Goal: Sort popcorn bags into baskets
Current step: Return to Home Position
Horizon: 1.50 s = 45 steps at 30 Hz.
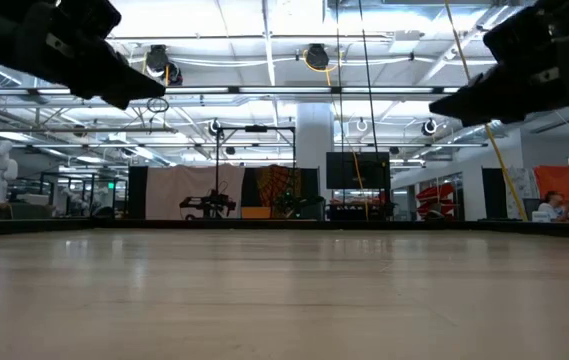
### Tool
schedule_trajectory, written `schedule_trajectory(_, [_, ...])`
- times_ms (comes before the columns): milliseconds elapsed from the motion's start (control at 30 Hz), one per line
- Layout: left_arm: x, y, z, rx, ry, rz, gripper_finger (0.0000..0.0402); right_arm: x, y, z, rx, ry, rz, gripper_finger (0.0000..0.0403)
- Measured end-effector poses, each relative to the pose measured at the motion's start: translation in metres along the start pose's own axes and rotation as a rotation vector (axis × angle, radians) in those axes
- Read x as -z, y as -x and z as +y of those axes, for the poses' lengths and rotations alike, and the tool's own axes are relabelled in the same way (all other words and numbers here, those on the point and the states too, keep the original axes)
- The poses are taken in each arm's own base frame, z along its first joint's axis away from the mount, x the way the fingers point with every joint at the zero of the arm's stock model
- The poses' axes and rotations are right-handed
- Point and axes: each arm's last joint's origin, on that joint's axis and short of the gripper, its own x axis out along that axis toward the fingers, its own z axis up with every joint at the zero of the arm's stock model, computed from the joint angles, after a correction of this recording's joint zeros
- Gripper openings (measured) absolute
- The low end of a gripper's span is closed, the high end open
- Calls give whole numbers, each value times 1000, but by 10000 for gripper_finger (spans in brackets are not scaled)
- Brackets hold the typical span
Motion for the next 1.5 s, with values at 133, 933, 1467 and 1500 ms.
schedule_trajectory(133, [7,0,2,2,28,-36,17,12,6,0,-1,-23,0,0])
schedule_trajectory(933, [36,28,15,-33,63,-164,17,1,37,-6,17,15,-154,0])
schedule_trajectory(1467, [48,28,14,-30,56,-129,11,5,47,-4,-89,11,-176,0])
schedule_trajectory(1500, [48,28,14,-30,55,-127,7,5,47,-4,-90,6,-173,0])
